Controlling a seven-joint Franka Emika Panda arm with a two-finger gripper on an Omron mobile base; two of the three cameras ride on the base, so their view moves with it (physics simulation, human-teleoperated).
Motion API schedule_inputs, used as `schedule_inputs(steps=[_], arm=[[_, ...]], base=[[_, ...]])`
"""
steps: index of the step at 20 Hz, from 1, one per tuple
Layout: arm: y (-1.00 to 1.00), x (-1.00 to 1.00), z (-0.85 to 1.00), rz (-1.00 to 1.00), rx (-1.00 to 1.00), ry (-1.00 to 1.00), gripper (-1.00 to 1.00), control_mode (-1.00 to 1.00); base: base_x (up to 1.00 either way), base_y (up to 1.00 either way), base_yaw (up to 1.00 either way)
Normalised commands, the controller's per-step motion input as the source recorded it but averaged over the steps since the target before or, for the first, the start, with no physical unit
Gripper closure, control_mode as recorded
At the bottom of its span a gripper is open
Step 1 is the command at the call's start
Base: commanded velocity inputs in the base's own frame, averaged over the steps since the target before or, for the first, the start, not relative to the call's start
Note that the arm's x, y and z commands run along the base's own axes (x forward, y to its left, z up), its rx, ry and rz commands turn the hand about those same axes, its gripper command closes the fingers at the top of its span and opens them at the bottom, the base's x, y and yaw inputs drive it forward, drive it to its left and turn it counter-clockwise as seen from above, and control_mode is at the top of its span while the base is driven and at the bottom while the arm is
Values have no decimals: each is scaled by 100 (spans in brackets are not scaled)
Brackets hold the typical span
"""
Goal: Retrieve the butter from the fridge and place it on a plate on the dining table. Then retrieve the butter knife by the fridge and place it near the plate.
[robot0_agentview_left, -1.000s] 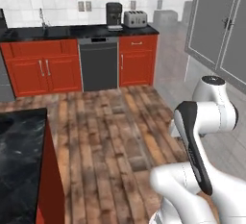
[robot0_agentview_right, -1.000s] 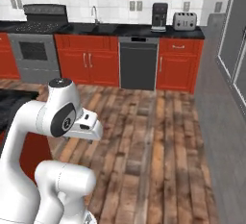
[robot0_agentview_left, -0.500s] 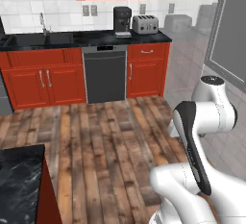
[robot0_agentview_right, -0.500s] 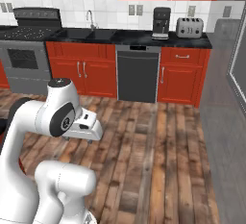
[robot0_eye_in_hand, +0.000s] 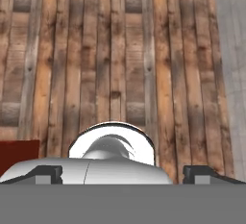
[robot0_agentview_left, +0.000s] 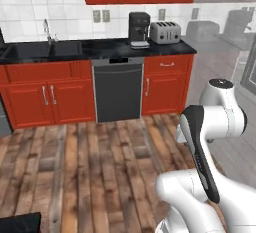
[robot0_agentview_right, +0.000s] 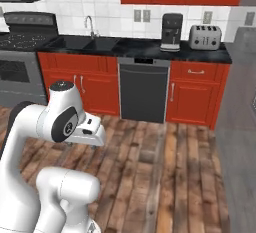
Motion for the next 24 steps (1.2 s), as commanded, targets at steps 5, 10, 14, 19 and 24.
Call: schedule_inputs(steps=[5, 10, 14, 19, 24], arm=[[0, 0, 0, 0, 0, 0, -100, 100], [0, 0, 0, 0, 0, 0, -100, 100], [0, 0, 0, 0, 0, 0, -100, 100], [0, 0, 0, 0, 0, 0, -100, 100], [0, 0, 0, 0, 0, 0, -100, 100]], base=[[100, 0, 6], [94, 0, 11], [76, 3, 13], [68, 34, 16], [61, 39, 19]])
